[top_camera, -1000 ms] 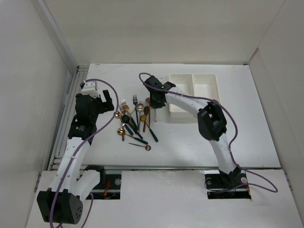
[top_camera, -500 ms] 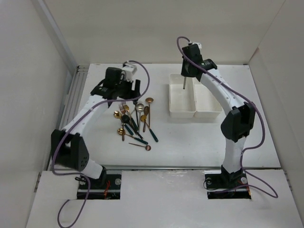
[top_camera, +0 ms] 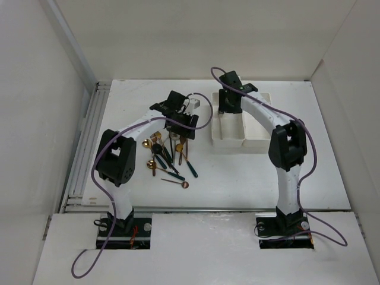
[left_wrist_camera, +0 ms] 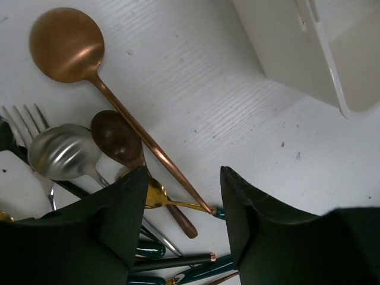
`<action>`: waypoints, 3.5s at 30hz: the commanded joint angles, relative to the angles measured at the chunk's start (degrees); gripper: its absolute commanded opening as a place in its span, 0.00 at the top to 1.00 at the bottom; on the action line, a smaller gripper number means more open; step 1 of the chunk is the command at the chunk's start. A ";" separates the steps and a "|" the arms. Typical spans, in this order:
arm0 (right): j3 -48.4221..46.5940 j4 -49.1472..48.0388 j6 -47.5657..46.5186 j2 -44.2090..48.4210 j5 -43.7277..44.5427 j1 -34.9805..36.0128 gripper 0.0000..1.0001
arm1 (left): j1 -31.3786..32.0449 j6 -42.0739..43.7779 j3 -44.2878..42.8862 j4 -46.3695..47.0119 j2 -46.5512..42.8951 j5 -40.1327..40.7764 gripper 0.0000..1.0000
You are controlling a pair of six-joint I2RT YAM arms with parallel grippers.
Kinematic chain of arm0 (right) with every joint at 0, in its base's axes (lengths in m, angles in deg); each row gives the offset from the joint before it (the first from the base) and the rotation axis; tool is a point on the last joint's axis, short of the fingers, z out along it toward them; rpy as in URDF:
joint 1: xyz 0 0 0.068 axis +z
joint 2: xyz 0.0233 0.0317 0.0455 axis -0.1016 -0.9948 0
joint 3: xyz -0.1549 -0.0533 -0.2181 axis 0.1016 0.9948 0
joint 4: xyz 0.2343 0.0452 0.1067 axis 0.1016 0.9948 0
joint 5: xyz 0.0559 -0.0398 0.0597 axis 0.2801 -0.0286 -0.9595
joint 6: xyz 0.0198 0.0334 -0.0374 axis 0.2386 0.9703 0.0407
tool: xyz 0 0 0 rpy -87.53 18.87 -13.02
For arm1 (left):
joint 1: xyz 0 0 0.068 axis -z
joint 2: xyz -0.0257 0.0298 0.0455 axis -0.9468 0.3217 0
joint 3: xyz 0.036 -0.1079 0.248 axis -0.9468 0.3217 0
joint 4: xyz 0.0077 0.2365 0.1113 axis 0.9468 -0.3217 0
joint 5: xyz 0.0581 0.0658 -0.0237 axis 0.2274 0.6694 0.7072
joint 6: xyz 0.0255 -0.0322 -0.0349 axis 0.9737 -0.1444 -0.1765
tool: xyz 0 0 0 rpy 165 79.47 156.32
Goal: Sort the eating utensils into containers
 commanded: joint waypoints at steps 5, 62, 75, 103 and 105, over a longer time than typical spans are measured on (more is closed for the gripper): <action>2.52 -0.81 -0.03 5.85 -1.22 0.03 0.41 | 2.84 -2.20 0.63 1.67 2.00 0.30 0.60; 8.59 -0.28 1.65 17.09 -0.42 0.56 0.41 | -1.02 -5.98 0.82 5.64 0.25 2.68 1.00; 25.63 -40.25 26.50 28.71 -42.00 -0.51 0.29 | -3.05 -1.94 -11.93 0.37 -10.03 -6.46 1.00; 16.76 -45.19 36.98 12.18 -43.94 1.96 1.00 | -2.52 -6.32 -12.03 -0.96 -10.13 -10.51 1.00; 17.29 -45.19 35.50 12.71 -43.15 1.96 1.00 | -2.52 -6.33 -12.03 -1.83 -8.99 -10.51 0.46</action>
